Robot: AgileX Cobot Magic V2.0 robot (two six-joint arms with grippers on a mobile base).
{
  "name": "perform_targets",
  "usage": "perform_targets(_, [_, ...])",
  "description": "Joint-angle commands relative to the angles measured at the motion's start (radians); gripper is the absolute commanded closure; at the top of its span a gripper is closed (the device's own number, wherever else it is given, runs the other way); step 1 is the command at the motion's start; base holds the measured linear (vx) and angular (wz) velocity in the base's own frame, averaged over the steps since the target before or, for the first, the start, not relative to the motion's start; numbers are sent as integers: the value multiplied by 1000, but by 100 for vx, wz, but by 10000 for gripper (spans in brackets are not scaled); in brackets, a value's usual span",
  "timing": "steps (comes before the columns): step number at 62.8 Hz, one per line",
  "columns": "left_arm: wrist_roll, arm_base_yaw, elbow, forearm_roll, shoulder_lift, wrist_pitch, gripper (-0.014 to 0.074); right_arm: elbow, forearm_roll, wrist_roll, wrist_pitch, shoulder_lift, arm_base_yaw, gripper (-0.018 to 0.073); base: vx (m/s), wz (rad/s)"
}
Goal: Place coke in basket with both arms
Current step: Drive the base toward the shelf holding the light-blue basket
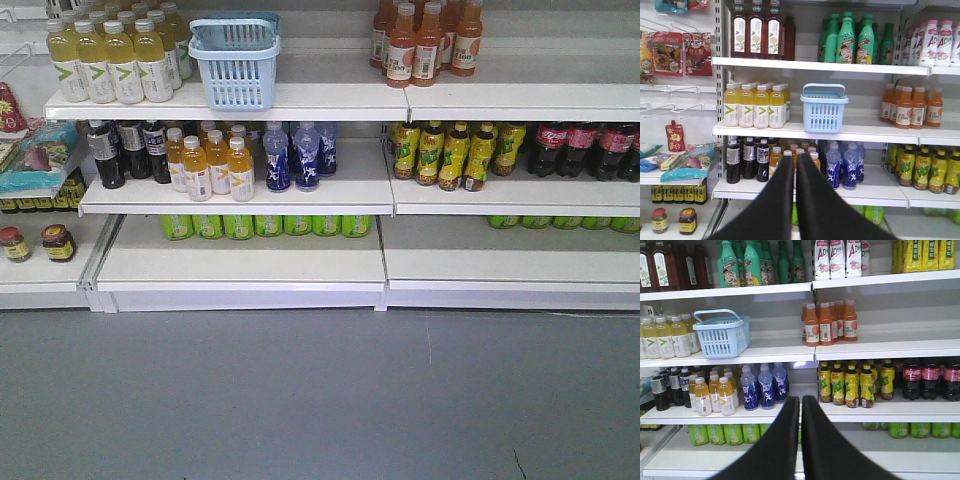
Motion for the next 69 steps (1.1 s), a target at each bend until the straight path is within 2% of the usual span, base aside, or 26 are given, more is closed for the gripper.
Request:
perform_targets(1, [-6,0,-25,-8,-13,-66,603,8,-8,-3,-73,-12,-1,561,18,7])
perform_targets(69, [-6,0,-25,-8,-13,-66,603,8,-8,-3,-73,-12,-1,561,21,2])
